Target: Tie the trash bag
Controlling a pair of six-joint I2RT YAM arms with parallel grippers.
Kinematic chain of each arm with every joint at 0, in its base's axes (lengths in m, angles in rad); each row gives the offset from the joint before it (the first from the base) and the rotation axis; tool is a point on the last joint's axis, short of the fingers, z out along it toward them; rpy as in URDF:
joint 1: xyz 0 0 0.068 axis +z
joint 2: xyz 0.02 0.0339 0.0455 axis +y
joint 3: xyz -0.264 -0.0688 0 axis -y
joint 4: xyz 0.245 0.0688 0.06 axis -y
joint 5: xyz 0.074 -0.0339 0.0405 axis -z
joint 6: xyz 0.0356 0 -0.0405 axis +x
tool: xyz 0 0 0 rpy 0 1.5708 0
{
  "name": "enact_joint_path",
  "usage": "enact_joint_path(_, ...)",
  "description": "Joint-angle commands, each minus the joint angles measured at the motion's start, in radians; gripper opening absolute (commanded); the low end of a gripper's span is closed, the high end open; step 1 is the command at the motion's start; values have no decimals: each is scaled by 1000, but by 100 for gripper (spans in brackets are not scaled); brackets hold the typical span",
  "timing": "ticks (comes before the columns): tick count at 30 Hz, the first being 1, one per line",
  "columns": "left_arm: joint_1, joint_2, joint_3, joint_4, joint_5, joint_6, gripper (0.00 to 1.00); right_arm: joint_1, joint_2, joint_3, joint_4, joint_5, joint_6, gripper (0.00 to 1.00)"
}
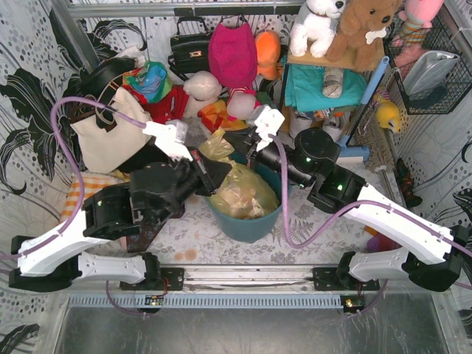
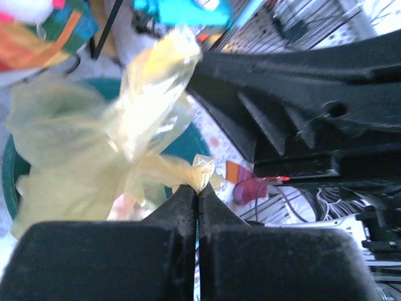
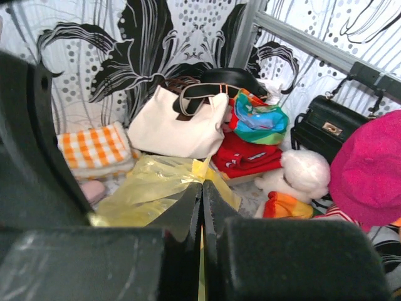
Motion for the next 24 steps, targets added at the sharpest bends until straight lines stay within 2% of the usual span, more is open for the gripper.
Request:
enact_joint_path(1, -6, -55, -38, 226, 19, 210, 0, -3, -42, 61, -66, -69, 86, 0)
enact_joint_path(6, -6, -141, -154, 403, 71, 312, 0, -3, -73, 76, -136, -84, 131, 0)
enact_joint_path(12, -5, -189, -233, 476, 73, 318, 0, -3, -122, 55, -229, -85, 189, 0)
enact_joint_path(14, -6, -188, -253, 509, 112, 374, 0, -3, -138, 32, -235, -70, 209, 0)
enact_joint_path(19, -6, -164, -280, 576, 351, 388, 1, -3, -154, -18, -223, -21, 247, 0)
enact_joint_path(24, -6, -118, -230, 622, 579, 431, 2, -3, -160, -54, -105, 4, 263, 0)
